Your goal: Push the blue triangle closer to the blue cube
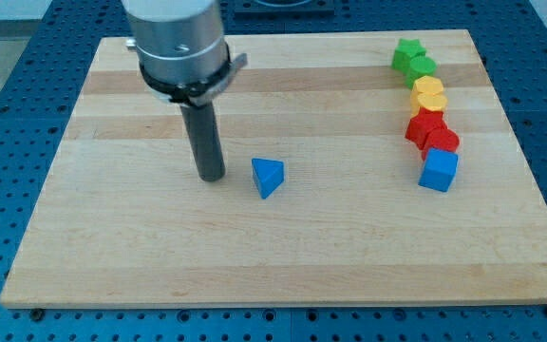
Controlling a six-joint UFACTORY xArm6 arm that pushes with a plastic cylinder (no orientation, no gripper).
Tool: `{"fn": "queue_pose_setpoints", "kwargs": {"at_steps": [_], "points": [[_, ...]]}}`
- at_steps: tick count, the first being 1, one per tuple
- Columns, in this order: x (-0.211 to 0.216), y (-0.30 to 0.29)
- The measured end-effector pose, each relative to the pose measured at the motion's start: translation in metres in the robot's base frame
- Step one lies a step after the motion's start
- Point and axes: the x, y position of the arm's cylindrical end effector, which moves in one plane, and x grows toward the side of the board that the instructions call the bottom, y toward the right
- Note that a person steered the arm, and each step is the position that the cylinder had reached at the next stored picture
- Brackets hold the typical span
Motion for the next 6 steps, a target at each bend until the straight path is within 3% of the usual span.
{"fn": "queue_pose_setpoints", "kwargs": {"at_steps": [1, 2, 3, 4, 6], "points": [[-0.005, 0.027], [0.028, 0.098], [0.04, 0.131], [0.04, 0.122], [0.055, 0.181]]}}
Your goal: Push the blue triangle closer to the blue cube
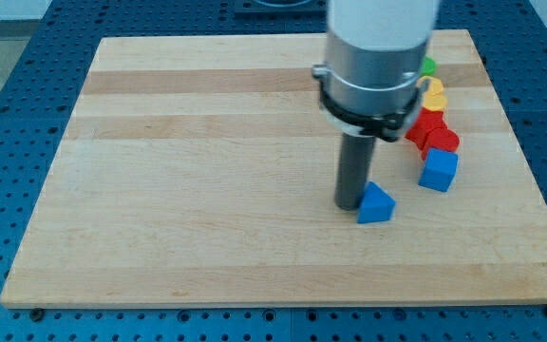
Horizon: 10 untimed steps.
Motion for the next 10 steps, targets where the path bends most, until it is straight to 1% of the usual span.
{"fn": "queue_pose_setpoints", "kwargs": {"at_steps": [1, 2, 3, 4, 5, 6, 7, 8, 9, 10], "points": [[0.001, 0.013], [0.015, -0.019], [0.039, -0.015], [0.027, -0.009], [0.016, 0.005], [0.016, 0.047], [0.016, 0.062], [0.04, 0.062], [0.056, 0.081], [0.049, 0.086]]}}
